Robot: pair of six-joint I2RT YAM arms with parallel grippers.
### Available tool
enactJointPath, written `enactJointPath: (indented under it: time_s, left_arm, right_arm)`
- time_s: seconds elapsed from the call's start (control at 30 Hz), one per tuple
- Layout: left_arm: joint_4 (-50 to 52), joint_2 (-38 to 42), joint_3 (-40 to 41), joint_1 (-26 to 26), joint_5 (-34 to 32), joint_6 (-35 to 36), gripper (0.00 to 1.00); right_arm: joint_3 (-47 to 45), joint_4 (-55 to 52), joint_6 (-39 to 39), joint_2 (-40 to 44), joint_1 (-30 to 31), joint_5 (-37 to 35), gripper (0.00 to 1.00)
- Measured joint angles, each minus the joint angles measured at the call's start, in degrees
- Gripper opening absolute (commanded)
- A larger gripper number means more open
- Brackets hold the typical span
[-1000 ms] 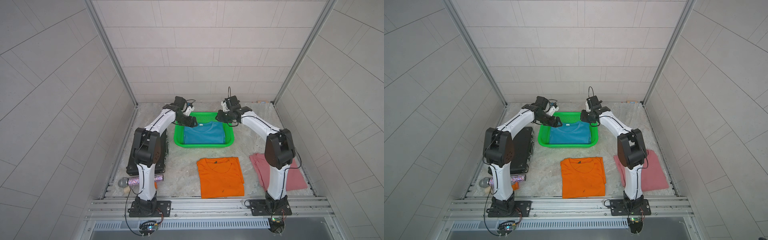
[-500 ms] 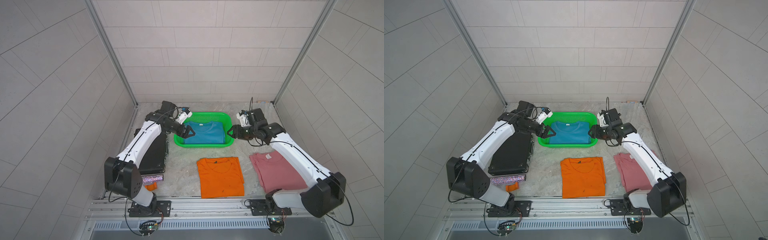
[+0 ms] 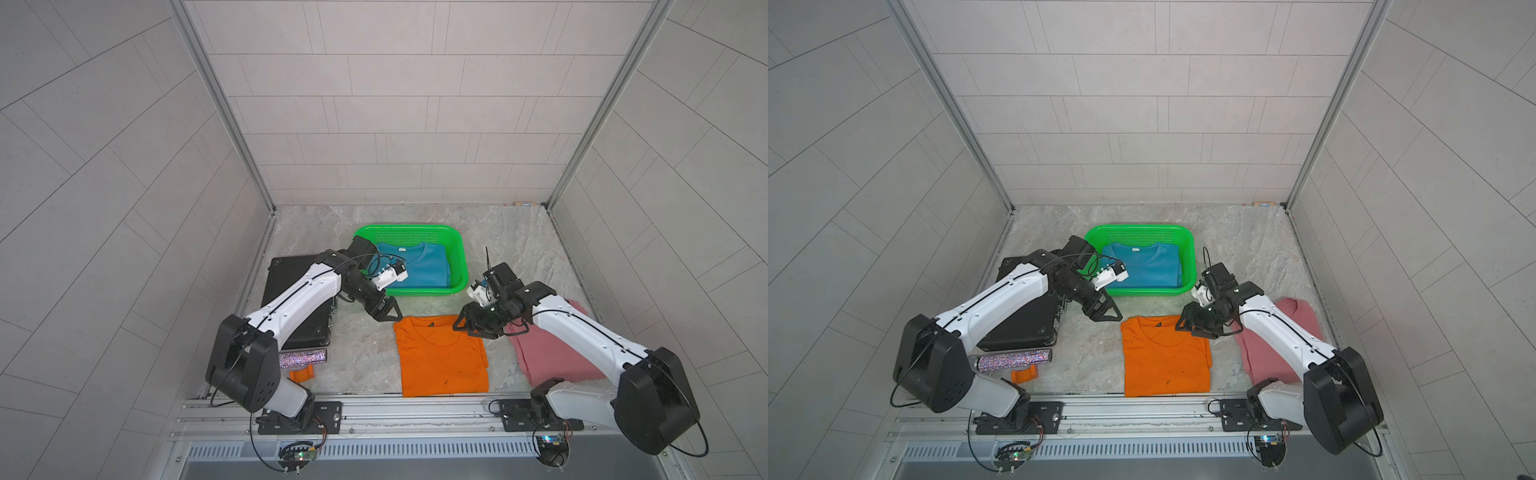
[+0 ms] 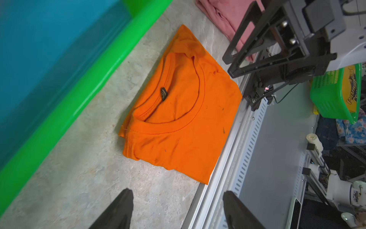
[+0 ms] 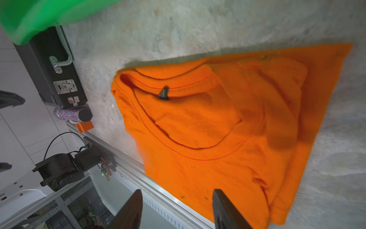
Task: Put the folded t-shirts into the basket
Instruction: Move the bin to the center of the board.
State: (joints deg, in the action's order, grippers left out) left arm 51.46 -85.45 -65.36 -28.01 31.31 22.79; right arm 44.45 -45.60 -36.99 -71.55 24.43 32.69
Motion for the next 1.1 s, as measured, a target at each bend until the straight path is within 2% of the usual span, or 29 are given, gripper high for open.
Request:
enactJointPath:
  time_s: [0.17, 0.23, 0.47, 0.83, 0.9, 1.1]
  left_arm:
    - [-5.0, -1.2, 3.5, -3.4, -6.0, -0.5, 0.72]
    - [-8.1, -2.9, 3.5, -4.3, -9.0, -1.2, 0.72]
    - [-16.7, -10.2, 1.8, -5.1, -14.0, -5.0, 0.73]
    - [-21.7, -24.0, -11.5, -5.2, -15.4, -10.2, 0.73]
    - [-21.6, -24.1, -12.0, -5.2, -14.8, -10.6, 0.73]
    - [-19.3, -18.3, -8.7, -5.2, -10.5, -10.6, 0.74]
  right_arm:
    - [-5.3, 6.8, -1.9, -3.7, 0.3, 0.3, 0.43]
    - [-6.6, 9.2, -2.6, -6.4, 0.7, -0.2, 0.41]
    - [-8.7, 13.6, -3.7, -7.8, 1.1, -0.9, 0.41]
    - [-8.9, 13.6, -4.2, -6.7, 1.3, -2.3, 0.43]
    - [-7.5, 12.2, -4.1, -6.4, 1.2, -3.6, 0.48]
    - [-1.7, 6.1, -0.7, -0.7, -3.4, -4.2, 0.76]
